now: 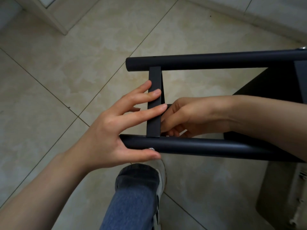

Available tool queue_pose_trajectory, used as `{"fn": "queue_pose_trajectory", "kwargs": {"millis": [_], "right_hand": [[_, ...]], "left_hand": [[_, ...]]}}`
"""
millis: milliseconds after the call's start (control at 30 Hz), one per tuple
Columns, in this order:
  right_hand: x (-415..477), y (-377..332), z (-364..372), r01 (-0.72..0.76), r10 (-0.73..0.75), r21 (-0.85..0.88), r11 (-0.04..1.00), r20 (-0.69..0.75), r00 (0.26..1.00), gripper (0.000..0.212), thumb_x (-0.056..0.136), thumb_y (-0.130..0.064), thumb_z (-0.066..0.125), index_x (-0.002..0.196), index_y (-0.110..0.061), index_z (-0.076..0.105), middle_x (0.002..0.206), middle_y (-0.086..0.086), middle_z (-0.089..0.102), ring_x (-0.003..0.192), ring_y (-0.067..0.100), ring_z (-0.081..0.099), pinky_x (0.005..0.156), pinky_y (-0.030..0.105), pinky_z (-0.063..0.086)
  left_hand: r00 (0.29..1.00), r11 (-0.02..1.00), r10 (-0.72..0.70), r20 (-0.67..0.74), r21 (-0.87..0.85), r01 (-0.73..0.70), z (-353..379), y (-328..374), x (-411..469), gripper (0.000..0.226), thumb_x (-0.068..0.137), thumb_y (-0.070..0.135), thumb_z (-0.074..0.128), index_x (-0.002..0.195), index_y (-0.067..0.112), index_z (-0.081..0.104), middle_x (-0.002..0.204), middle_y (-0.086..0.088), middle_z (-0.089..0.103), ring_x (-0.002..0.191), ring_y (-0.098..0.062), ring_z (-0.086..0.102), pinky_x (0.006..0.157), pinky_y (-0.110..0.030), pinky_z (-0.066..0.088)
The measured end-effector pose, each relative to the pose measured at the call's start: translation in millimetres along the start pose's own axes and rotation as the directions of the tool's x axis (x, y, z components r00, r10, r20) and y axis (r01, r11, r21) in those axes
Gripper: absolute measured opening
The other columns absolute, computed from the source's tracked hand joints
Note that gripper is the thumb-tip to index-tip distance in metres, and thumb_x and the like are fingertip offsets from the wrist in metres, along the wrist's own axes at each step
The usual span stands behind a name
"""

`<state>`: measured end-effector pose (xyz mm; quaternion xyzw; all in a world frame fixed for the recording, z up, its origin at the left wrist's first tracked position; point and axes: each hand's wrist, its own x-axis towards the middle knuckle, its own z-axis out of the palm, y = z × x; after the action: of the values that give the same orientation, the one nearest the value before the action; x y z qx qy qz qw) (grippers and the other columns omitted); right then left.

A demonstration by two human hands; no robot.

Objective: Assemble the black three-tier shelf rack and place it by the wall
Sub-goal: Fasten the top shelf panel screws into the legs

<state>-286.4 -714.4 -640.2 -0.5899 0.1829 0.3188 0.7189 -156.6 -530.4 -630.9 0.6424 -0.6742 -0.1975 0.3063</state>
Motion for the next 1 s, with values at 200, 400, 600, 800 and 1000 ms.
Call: {"fn": "queue_pose_trajectory", "kwargs": {"millis": [200,400,600,800,1000], "right_hand": [[1.5,1.2,3.9,-0.051,0.051,-0.036,0.998,-0.024,0.998,0.021,0.09,-0.031,0.067,0.082,-0.015,0.076,0.073,0.002,0.064,0.07,0.013,0.057,0.076,0.032,0.049],[-1.6,-2.7,1.6,-0.078,0.076,-0.027,0.997,-0.044,0.996,0.016,0.09,-0.025,0.067,0.079,-0.016,0.075,0.071,0.001,0.061,0.072,0.015,0.056,0.077,0.033,0.048],[-0.7,-1.5,5.1,-0.051,0.049,-0.026,0.998,-0.054,0.997,0.013,0.09,-0.026,0.068,0.084,-0.015,0.074,0.08,0.004,0.061,0.074,0.016,0.054,0.076,0.032,0.047],[-4.2,-5.2,-1.4,-0.041,0.039,-0.059,0.997,-0.036,0.999,0.02,0.087,-0.02,0.07,0.069,-0.023,0.075,0.065,-0.004,0.061,0.064,0.009,0.055,0.075,0.03,0.047],[-2.6,-4.4,3.2,-0.035,0.032,-0.06,0.998,-0.057,0.998,0.015,0.092,-0.025,0.066,0.089,-0.013,0.075,0.08,0.004,0.062,0.071,0.015,0.054,0.076,0.031,0.047]], "left_hand": [[1.0,1.0,0.006,-0.002,0.001,-0.006,0.0,0.0,0.0,0.079,0.082,0.049,0.077,0.144,0.011,0.047,0.155,-0.008,0.042,0.153,-0.029,0.027,0.106,-0.04,0.049],[1.0,1.0,0.013,-0.007,0.004,-0.013,0.3,-0.6,0.0,0.079,0.083,0.05,0.076,0.145,0.013,0.043,0.155,-0.006,0.042,0.153,-0.028,0.026,0.106,-0.04,0.049],[1.0,1.0,0.013,-0.013,-0.008,-0.013,1.3,-0.9,-0.3,0.079,0.083,0.049,0.077,0.145,0.012,0.044,0.155,-0.007,0.042,0.153,-0.029,0.027,0.106,-0.039,0.048],[1.0,1.0,0.01,-0.005,-0.003,-0.01,0.7,-0.7,0.3,0.079,0.083,0.051,0.075,0.145,0.015,0.043,0.155,-0.004,0.042,0.153,-0.028,0.026,0.108,-0.035,0.046],[1.0,1.0,0.012,-0.004,-0.005,-0.012,0.2,1.8,1.8,0.074,0.082,0.047,0.076,0.14,0.01,0.05,0.153,-0.007,0.042,0.153,-0.028,0.027,0.108,-0.033,0.046]]}}
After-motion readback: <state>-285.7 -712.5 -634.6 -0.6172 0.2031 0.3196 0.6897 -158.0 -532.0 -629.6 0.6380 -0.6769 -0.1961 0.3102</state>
